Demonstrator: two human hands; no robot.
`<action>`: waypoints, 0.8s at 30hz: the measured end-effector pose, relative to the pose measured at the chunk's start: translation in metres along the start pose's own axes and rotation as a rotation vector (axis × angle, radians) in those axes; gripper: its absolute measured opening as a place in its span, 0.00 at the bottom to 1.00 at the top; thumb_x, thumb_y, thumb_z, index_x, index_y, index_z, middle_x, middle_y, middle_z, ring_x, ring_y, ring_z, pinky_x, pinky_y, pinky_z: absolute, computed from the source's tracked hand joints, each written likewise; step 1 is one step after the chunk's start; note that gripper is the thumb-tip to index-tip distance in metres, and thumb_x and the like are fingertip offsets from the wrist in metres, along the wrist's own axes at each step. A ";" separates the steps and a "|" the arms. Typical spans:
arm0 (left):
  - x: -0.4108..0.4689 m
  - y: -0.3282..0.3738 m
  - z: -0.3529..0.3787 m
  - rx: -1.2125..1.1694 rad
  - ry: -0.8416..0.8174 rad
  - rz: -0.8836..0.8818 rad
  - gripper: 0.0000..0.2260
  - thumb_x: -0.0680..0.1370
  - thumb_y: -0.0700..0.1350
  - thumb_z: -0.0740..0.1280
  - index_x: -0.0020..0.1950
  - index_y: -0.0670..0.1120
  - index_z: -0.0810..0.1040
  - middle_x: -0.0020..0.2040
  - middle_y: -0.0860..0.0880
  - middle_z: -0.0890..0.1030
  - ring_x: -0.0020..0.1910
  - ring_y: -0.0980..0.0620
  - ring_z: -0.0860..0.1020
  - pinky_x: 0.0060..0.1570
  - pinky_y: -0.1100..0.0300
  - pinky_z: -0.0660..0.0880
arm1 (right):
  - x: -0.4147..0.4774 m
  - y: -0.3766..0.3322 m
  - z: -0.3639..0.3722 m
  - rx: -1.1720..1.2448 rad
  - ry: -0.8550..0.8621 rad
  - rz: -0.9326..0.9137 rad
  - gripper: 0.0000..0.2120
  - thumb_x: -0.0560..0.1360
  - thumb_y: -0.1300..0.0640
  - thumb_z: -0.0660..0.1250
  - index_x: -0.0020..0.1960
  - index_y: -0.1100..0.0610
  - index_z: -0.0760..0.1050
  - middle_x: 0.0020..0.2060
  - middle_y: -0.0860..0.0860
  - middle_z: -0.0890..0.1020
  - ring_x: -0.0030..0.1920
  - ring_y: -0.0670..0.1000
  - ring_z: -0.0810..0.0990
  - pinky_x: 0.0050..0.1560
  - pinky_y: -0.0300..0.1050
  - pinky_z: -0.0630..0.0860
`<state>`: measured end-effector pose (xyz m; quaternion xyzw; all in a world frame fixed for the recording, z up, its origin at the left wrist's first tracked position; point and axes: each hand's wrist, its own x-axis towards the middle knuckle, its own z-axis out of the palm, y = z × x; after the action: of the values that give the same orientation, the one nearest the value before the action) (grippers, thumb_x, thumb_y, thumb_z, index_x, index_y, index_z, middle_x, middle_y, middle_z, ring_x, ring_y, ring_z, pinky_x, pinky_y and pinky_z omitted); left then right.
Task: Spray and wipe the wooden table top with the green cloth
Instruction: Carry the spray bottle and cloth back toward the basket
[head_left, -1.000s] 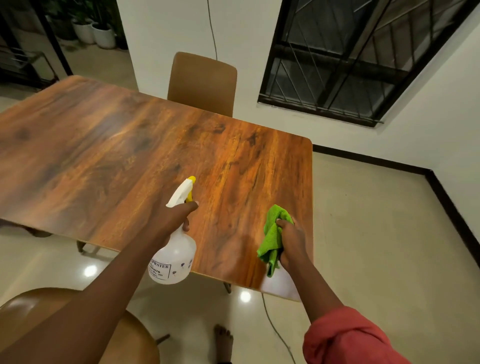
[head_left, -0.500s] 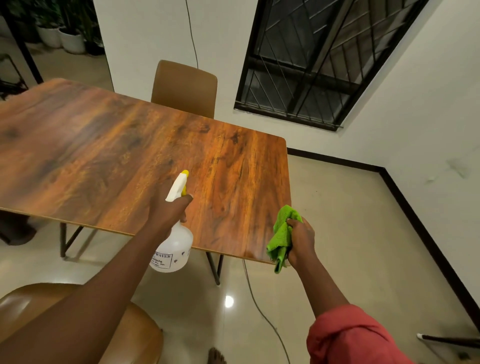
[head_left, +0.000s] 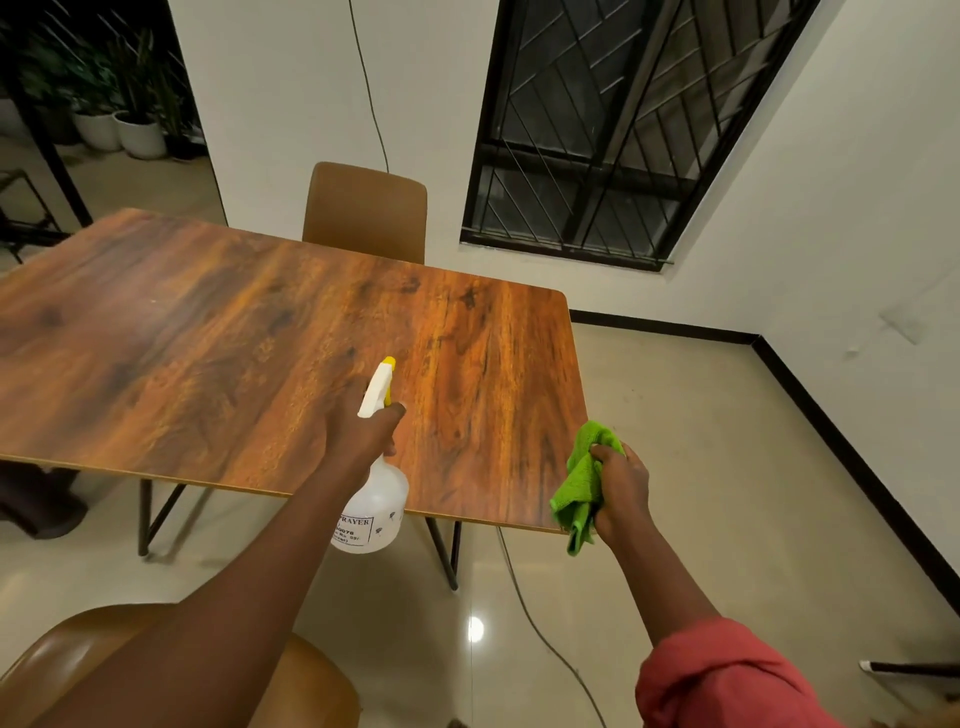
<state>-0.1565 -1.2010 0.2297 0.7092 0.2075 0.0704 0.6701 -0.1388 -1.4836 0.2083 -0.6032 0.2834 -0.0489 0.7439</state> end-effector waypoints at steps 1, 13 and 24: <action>-0.001 0.002 -0.001 -0.007 0.001 0.005 0.12 0.73 0.40 0.69 0.55 0.48 0.73 0.39 0.40 0.75 0.26 0.46 0.72 0.32 0.55 0.72 | 0.000 -0.002 0.000 0.013 0.001 -0.003 0.11 0.74 0.65 0.64 0.55 0.60 0.77 0.44 0.62 0.79 0.42 0.59 0.79 0.42 0.54 0.79; -0.009 0.015 -0.011 0.008 0.006 0.082 0.13 0.76 0.39 0.68 0.48 0.57 0.71 0.41 0.45 0.76 0.28 0.46 0.73 0.33 0.58 0.72 | -0.012 0.002 0.001 0.008 0.010 -0.018 0.10 0.74 0.63 0.65 0.54 0.58 0.77 0.48 0.63 0.80 0.45 0.61 0.80 0.43 0.55 0.80; -0.010 0.008 -0.017 0.014 0.011 0.087 0.13 0.74 0.38 0.69 0.52 0.54 0.71 0.48 0.41 0.77 0.30 0.46 0.73 0.29 0.57 0.72 | -0.012 0.006 -0.002 0.004 0.043 -0.026 0.09 0.74 0.64 0.64 0.54 0.57 0.77 0.49 0.64 0.79 0.45 0.61 0.80 0.45 0.57 0.79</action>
<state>-0.1700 -1.1895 0.2406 0.7218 0.1807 0.1020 0.6603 -0.1515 -1.4784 0.2074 -0.6042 0.2914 -0.0722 0.7381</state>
